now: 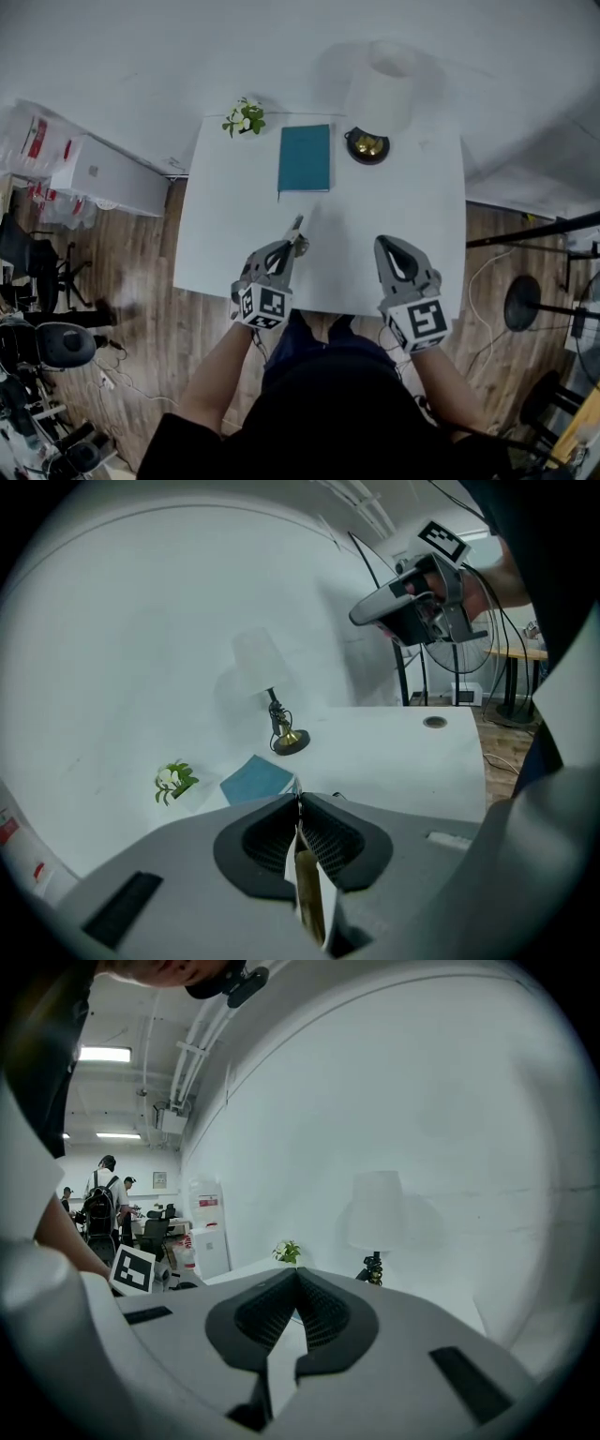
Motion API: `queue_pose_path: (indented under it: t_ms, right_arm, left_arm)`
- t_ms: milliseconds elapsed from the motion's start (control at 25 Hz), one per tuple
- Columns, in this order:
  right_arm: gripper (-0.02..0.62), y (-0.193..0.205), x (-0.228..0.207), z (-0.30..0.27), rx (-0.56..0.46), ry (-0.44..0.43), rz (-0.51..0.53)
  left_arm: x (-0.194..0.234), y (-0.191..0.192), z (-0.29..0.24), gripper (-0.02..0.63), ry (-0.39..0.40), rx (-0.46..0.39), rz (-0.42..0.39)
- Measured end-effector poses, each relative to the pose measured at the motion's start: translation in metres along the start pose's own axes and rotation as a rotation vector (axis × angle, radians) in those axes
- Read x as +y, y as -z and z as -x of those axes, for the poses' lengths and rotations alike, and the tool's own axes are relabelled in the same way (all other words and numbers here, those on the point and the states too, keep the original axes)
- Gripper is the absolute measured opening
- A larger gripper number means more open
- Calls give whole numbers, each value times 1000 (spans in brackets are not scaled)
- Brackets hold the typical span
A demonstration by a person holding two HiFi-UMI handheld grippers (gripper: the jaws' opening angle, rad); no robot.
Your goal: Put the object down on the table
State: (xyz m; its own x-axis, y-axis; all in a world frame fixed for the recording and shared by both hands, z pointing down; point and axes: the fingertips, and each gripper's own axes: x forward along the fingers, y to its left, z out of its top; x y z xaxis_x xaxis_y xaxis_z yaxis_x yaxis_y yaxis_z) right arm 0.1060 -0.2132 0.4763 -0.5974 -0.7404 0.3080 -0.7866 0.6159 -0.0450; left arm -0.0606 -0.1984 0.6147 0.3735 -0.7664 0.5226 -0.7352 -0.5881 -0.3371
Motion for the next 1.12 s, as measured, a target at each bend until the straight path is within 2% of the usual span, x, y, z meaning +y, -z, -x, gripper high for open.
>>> queue_pose_path:
  t_ms: [360, 640, 800, 1120]
  right_arm:
    - [5, 3, 9, -26, 60, 99, -5]
    - [5, 13, 17, -34, 92, 139, -20]
    - [5, 20, 19, -34, 105, 144, -14]
    - [5, 23, 22, -38, 110, 154, -40]
  left_arm:
    - [6, 40, -29, 23, 72, 1, -75]
    - [2, 49, -41, 23, 57, -43, -180]
    - [-9, 59, -43, 23, 103, -25, -215]
    - [-25, 77, -48, 25, 132, 25, -242]
